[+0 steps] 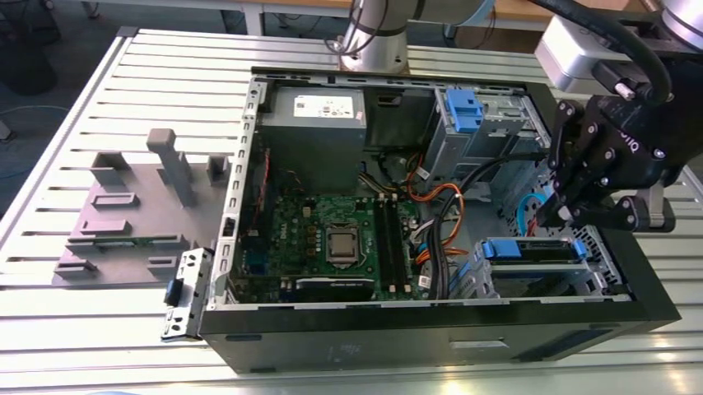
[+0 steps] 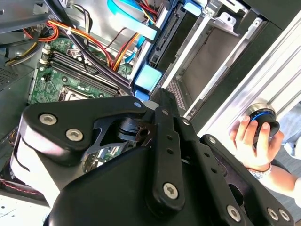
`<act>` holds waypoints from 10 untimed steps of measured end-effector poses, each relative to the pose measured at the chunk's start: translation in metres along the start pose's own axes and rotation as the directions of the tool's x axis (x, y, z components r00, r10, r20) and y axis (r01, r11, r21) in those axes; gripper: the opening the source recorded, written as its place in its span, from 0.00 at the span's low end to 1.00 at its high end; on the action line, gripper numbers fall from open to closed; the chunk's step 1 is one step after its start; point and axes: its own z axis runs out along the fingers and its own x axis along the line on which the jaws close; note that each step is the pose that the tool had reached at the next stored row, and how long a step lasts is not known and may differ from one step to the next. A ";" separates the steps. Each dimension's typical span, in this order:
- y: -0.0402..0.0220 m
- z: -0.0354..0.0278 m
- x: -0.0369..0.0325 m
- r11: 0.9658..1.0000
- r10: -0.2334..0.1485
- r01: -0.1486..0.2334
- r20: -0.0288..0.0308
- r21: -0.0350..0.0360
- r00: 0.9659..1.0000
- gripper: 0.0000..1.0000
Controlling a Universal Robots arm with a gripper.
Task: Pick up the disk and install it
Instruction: 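Insert the disk into the insertion slot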
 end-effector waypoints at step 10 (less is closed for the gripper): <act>-0.0024 0.0084 -0.0002 0.999 0.036 -0.036 0.001 -0.001 0.999 0.11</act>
